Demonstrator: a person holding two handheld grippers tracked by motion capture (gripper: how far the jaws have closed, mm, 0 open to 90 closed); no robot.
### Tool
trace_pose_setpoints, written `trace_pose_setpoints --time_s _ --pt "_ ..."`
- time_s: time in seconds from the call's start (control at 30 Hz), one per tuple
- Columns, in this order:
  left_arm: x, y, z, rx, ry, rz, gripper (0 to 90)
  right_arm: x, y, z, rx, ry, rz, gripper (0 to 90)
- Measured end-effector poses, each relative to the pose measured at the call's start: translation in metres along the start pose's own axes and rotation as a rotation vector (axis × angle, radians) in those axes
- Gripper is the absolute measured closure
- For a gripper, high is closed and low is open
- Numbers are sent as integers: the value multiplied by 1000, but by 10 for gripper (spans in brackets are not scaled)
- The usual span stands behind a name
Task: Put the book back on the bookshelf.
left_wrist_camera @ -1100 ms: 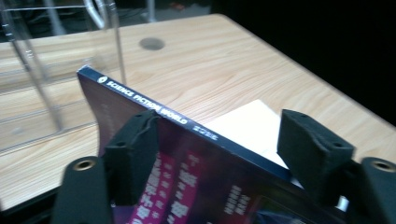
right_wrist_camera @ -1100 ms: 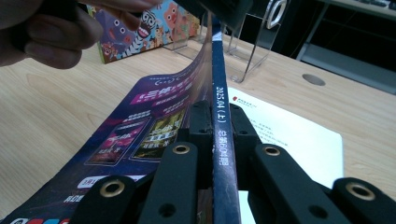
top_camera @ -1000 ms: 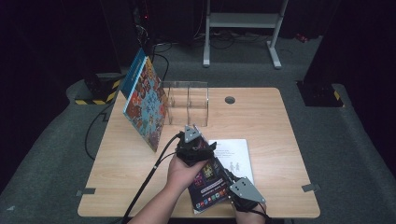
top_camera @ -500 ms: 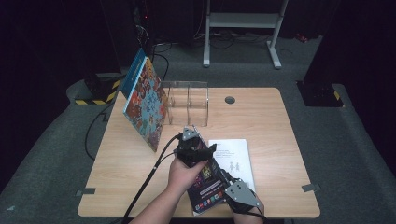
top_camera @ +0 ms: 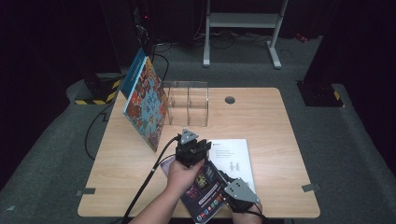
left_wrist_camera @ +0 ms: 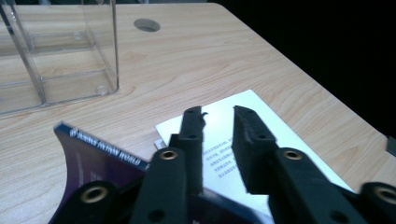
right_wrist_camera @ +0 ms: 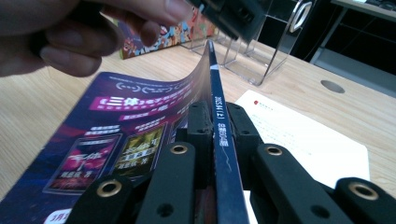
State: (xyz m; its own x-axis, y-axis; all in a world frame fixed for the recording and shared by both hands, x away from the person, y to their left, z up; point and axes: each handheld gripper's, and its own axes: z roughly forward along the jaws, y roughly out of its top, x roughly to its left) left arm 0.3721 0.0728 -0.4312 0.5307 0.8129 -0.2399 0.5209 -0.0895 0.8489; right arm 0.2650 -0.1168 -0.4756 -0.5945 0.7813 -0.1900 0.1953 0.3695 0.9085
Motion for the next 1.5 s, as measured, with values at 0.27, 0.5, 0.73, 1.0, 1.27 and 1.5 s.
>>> trace_pose_setpoints --time_s 0.27,0.5,0.73,1.0,1.27,1.5 --pt "6 -10 -23 -55 42 97 590 -10 -3 1 -10 24 78 832" --pt "37 -50 -32 -9 132 106 583 -33 1 -11 -98 -28 196 834" --pt "45 -79 -26 40 175 127 587 -52 -10 -13 -39 -85 255 827" --pt "37 -95 -20 79 182 147 565 -65 -26 -15 84 -70 271 749" --pt "30 -98 -22 108 182 159 567 -73 -31 -15 129 -64 315 668" --pt "28 -100 -25 124 177 157 562 -83 -33 -21 132 -93 322 615"
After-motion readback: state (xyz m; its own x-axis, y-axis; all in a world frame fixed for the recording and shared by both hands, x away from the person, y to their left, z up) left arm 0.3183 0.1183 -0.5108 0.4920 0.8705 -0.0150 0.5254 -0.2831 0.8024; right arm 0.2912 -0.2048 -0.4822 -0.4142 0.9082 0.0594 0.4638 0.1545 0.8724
